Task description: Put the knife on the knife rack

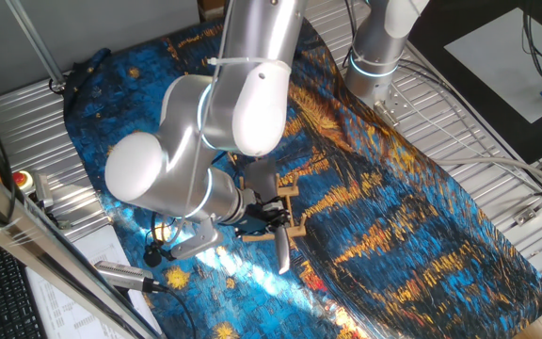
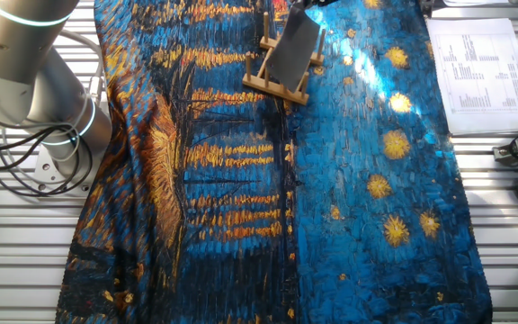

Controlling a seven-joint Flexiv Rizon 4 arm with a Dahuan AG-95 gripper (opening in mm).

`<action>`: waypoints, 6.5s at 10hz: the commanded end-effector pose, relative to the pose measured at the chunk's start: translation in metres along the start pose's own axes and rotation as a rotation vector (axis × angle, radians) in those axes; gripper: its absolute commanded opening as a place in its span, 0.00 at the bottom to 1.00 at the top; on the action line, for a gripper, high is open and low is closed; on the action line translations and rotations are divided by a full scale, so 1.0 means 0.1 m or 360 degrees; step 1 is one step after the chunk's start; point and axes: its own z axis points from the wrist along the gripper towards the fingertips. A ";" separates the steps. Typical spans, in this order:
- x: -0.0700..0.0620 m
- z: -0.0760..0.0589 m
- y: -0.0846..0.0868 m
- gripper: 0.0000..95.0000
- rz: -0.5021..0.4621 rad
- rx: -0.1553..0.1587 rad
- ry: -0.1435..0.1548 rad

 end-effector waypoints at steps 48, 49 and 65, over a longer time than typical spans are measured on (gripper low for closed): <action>-0.05 -0.06 -0.17 0.00 0.0025 -0.0322 -0.0181; -0.05 -0.06 -0.17 0.00 0.0014 -0.0330 -0.0195; -0.04 -0.03 -0.19 0.00 -0.0014 -0.0448 -0.0197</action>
